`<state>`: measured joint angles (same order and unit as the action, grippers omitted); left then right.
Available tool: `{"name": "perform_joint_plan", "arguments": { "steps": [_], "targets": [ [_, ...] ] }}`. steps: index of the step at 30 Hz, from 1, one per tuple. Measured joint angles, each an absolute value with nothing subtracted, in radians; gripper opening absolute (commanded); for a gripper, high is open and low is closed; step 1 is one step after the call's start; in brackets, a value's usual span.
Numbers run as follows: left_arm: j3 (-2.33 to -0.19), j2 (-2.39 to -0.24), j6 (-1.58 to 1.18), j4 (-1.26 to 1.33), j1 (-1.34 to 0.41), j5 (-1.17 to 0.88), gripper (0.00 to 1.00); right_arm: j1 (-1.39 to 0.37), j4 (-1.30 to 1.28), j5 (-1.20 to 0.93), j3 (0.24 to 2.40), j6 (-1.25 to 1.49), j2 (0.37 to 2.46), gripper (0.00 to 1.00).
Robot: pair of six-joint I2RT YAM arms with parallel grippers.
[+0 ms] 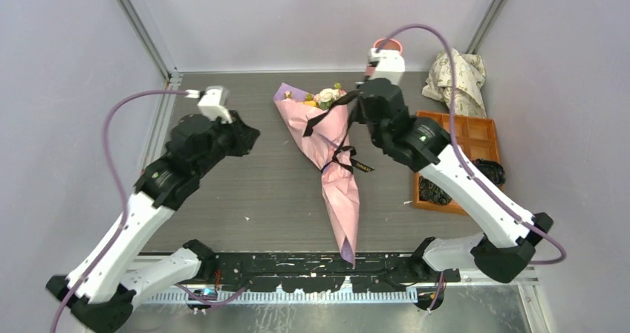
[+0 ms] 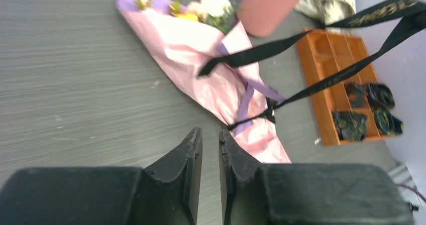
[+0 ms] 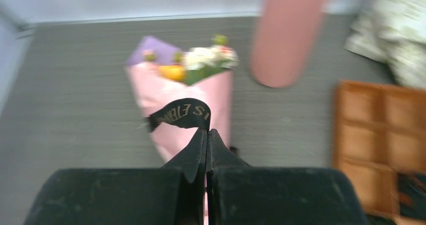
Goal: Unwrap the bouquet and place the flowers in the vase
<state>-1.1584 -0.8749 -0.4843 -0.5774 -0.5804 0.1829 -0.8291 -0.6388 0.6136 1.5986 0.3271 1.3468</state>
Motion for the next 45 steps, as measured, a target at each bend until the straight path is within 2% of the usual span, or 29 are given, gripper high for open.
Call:
{"name": "perform_joint_plan", "arguments": {
  "steps": [1, 3, 9, 12, 18, 26, 34, 45],
  "targets": [
    [-1.143, -0.899, -0.485, -0.545, -0.58, 0.143, 0.2, -0.793, -0.653, 0.665, 1.561, 0.355, 1.305, 0.01],
    [-1.105, -0.961, -0.49, -0.477, -0.58, 0.06, 0.19, -0.735, -0.692, 0.733, 1.502, 0.402, 1.267, 0.08],
    [-0.986, -1.094, -0.498, -0.321, -0.611, -0.108, 0.22, -0.609, -0.872, 0.838, 1.369, 0.566, 1.322, 0.46],
    [-0.965, -1.136, -0.493, -0.27, -0.658, -0.136, 0.24, -0.603, -0.92, 0.854, 1.34, 0.616, 1.353, 0.58],
    [-0.968, -1.247, -0.46, -0.183, -0.789, -0.144, 0.24, -0.604, -0.918, 0.844, 1.322, 0.648, 1.332, 0.58],
    [-0.96, -1.345, -0.455, -0.168, -0.818, -0.084, 0.22, -0.614, -0.801, 0.579, 1.252, 0.604, 1.322, 0.54],
    [-0.924, -1.346, -0.45, -0.14, -0.817, 0.008, 0.3, -0.672, -0.731, 0.373, 1.145, 0.617, 1.467, 0.54],
    [-0.994, -1.673, -0.427, -0.016, -0.816, -0.054, 0.33, -0.672, -0.673, 0.289, 1.103, 0.634, 1.466, 0.55]
  ]
}}
